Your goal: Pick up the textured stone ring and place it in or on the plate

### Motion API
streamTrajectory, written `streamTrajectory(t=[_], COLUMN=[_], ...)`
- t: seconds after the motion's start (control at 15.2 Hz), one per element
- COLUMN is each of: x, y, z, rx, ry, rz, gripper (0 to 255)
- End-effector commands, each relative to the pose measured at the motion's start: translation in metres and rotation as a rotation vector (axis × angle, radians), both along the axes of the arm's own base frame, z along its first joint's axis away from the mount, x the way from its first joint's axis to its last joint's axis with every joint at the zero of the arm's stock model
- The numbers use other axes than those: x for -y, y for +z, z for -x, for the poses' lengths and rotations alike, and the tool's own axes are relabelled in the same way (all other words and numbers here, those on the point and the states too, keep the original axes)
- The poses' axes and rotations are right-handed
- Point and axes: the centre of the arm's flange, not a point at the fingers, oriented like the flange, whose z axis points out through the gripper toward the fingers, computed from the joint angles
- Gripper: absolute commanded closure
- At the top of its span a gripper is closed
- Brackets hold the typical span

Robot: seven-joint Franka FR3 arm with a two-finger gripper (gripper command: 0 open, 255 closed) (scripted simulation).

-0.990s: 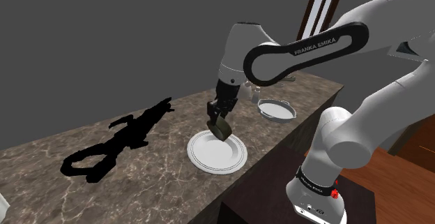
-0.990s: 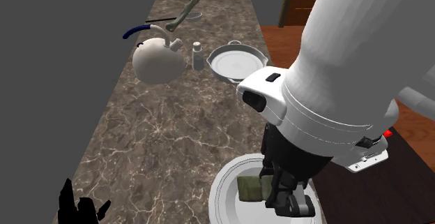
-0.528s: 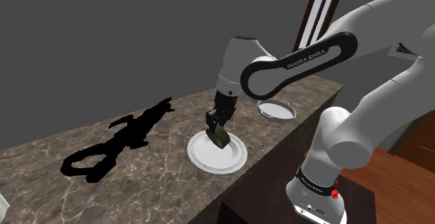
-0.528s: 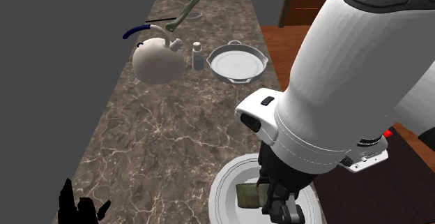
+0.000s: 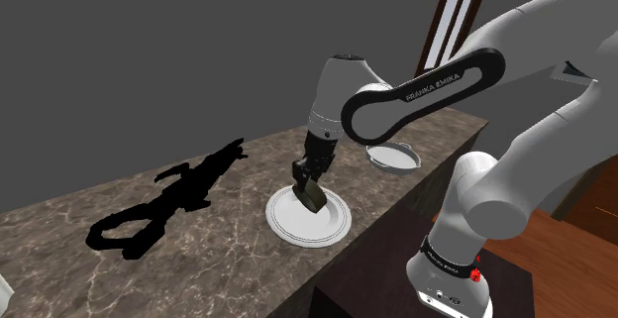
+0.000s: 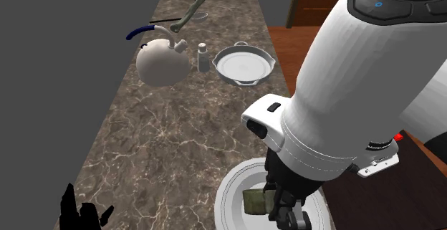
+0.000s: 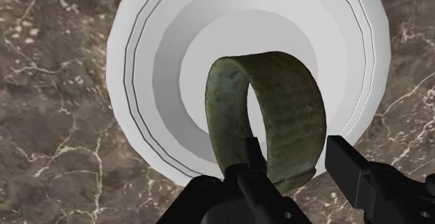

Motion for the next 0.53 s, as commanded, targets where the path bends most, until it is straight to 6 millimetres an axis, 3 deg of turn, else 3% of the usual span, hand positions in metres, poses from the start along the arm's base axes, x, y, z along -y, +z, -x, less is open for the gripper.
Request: streamTrajectory(t=[0.0, 0.33, 0.46], x=[0.000, 0.000, 0.002], y=[0.000, 0.000, 0.026], z=[0.000, 0.000, 0.003], rx=[0.000, 0.000, 0.000], ry=[0.000, 0.000, 0.000], rz=[0.000, 0.000, 0.000], gripper=[0, 0, 0])
